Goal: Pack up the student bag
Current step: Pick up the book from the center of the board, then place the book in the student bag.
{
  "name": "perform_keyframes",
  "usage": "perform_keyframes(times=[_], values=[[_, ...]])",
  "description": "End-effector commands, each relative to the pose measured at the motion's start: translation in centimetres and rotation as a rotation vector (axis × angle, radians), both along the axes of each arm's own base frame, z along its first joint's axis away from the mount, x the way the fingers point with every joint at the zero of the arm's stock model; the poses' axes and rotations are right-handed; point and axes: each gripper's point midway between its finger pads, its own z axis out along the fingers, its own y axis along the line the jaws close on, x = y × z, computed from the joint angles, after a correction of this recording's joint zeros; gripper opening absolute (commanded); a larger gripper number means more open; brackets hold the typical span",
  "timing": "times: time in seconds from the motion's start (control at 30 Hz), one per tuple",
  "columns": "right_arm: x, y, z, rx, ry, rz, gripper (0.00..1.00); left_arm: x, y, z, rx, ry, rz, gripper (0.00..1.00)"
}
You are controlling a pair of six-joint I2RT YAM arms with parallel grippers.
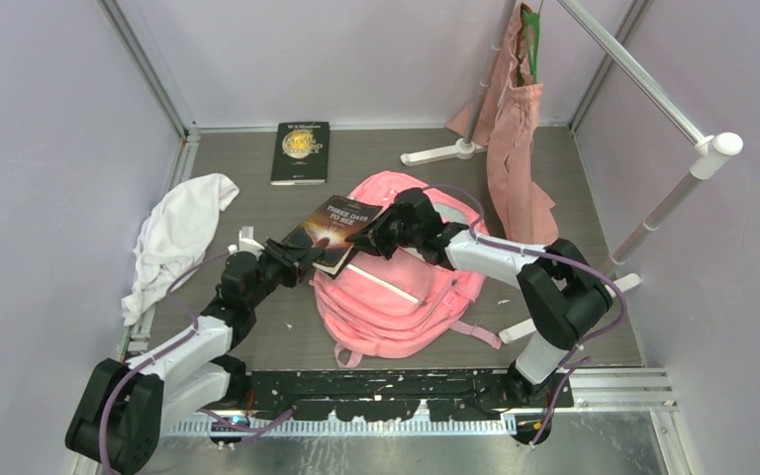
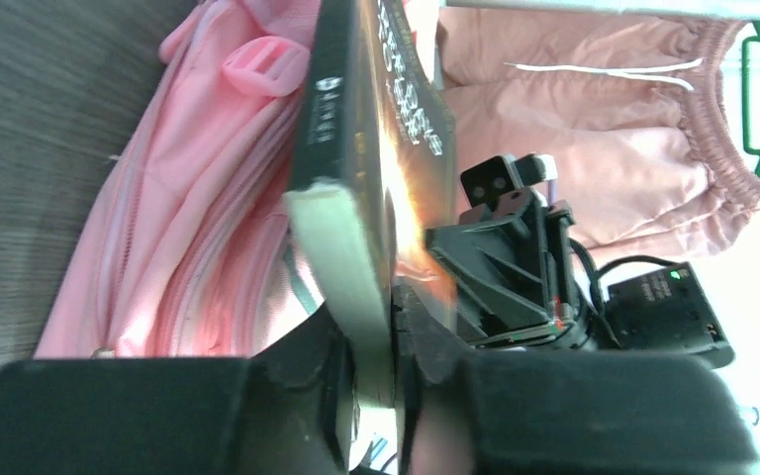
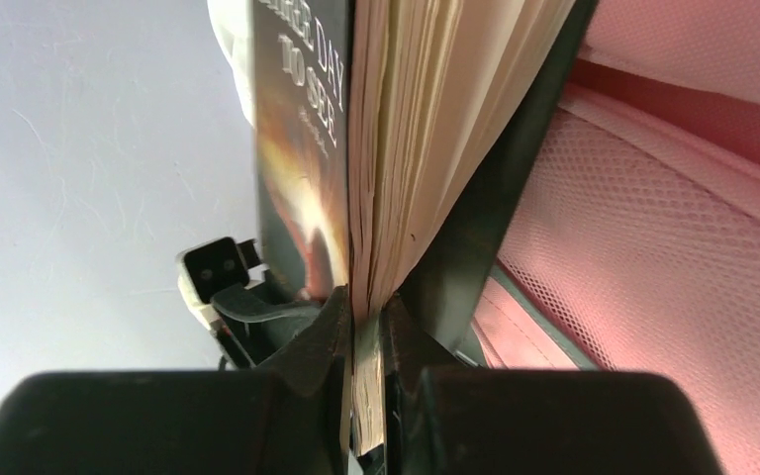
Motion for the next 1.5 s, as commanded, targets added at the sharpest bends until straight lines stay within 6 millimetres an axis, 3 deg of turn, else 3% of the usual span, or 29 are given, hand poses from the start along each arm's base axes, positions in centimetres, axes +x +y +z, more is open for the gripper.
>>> perform_keyframes(times=[0.0,0.07,0.13,0.23,0.37,0.47,0.53,0.7,0.93,1.3,1.37,1.47], values=[[0.4,0.9,2.6,0.059,-0.082,0.041,0.03,1.0,0.0,5.2,-0.028,-0.144,0.025,0.03],[0.0,0.7,3.3,0.028,-0.130,0.087,0.29,0.9,0.5,6.1,0.001,-0.161,0.036,0.00],[-0.7,0.0,4.2,-0.056,-0.201,0.163,0.47,0.5,1.3,7.6,0.049,-0.191,0.052,0.00],[-1.6,-2.3,5.9,-0.210,-0.319,0.227,0.55,-0.9,3.1,11.6,0.184,-0.267,0.074,0.00],[-3.5,-5.8,7.5,-0.389,-0.501,0.318,0.59,-4.8,5.6,15.7,0.392,-0.297,0.053,0.00],[-6.4,-6.7,7.4,-0.499,-0.658,0.436,0.65,-7.8,6.8,16.4,0.479,-0.233,0.016,0.00],[-9.0,-6.0,6.2,-0.564,-0.716,0.543,0.68,-9.8,7.3,15.8,0.497,-0.170,-0.015,0.00],[-14.0,-2.9,2.7,-0.632,-0.736,0.776,0.66,-12.0,7.0,15.5,0.429,-0.132,-0.043,0.00],[-16.5,-0.1,-0.9,-0.553,-0.663,0.927,0.62,-13.7,7.6,12.6,0.430,-0.060,-0.047,0.00],[-16.6,0.0,-4.9,-0.615,-0.601,0.960,0.47,-14.6,8.4,12.0,0.438,-0.055,-0.019,0.00],[-16.2,0.0,-5.1,-0.637,-0.608,0.946,0.36,-14.7,8.3,11.6,0.437,-0.049,-0.028,0.00],[-15.4,-0.1,-3.9,-0.662,-0.635,0.908,0.16,-14.7,8.0,11.3,0.433,-0.043,-0.048,0.00]])
